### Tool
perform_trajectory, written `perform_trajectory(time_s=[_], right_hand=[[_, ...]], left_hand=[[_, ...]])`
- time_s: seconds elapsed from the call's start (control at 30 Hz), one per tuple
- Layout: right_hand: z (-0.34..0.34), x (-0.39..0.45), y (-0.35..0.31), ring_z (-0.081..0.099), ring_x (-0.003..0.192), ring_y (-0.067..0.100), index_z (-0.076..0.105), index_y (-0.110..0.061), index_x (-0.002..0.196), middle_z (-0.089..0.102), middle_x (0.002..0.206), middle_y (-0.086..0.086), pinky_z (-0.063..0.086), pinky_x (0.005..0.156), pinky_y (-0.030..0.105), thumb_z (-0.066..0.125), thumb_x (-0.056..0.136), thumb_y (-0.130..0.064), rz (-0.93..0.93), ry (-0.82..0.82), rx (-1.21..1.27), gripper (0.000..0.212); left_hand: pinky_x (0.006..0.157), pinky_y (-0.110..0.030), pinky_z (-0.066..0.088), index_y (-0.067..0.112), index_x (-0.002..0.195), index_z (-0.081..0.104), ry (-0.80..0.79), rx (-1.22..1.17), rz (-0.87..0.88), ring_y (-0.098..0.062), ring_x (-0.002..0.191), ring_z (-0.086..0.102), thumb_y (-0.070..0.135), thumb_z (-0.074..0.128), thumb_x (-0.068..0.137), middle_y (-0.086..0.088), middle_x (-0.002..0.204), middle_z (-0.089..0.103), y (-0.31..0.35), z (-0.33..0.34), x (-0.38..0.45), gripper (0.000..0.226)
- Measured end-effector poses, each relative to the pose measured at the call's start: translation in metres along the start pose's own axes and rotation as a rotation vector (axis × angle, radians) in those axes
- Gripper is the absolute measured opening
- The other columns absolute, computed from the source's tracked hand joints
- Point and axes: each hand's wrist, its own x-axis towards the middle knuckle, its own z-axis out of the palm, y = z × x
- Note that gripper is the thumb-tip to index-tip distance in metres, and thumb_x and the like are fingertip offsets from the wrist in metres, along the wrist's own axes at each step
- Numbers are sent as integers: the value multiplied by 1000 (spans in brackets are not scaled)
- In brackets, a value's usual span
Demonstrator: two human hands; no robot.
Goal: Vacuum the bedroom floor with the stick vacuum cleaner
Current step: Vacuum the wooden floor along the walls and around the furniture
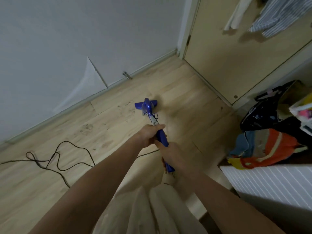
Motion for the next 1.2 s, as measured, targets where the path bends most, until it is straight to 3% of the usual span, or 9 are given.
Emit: perform_trajectory(time_s=[0.17,0.3,0.4,0.53,0.8,0.97,1.2], right_hand=[[-35,56,-34,48,42,13,49,-11,87,52,63,5,42,38,21,54,95,-45,8,-32,-46,35],[-55,99,-49,48,40,13,48,-10,90,53,64,7,44,42,24,51,96,-47,15,-77,-71,38],[-63,118,-58,50,47,17,48,-9,96,55,71,9,47,49,29,46,98,-48,67,-106,-43,39],[-70,125,-66,50,46,17,48,-10,90,55,70,9,46,47,28,43,99,-48,40,-102,-74,39],[-68,91,-73,51,47,16,51,-5,95,55,69,7,42,42,24,39,98,-54,37,-29,-162,51],[-66,44,-63,51,49,15,50,-5,100,55,72,7,43,41,24,37,99,-53,69,-40,-193,50],[-41,-34,-34,52,37,12,56,-1,99,58,69,8,40,35,17,35,100,-52,35,2,-223,55]], left_hand=[[78,-40,55,-5,112,50,18,-66,-15,-25,80,62,15,64,91,-17,93,60,45,14,49,32],[56,-31,55,-5,118,50,79,-77,-2,-23,74,63,17,64,91,-16,93,60,70,24,82,38],[58,-32,55,-4,121,51,119,-98,1,-23,75,64,16,65,91,-15,93,61,82,28,98,39],[60,-31,55,-3,120,51,113,-89,9,-23,76,64,17,64,91,-15,96,61,92,30,106,38],[66,-33,55,-2,111,51,76,-72,29,-22,73,64,19,64,91,-15,89,62,85,30,83,32],[50,-27,55,-4,116,51,50,-60,19,-21,74,65,17,63,92,-18,97,62,61,33,45,34],[54,-30,57,-2,113,53,26,-15,20,-20,67,69,14,63,91,-17,87,66,14,27,-19,29]])
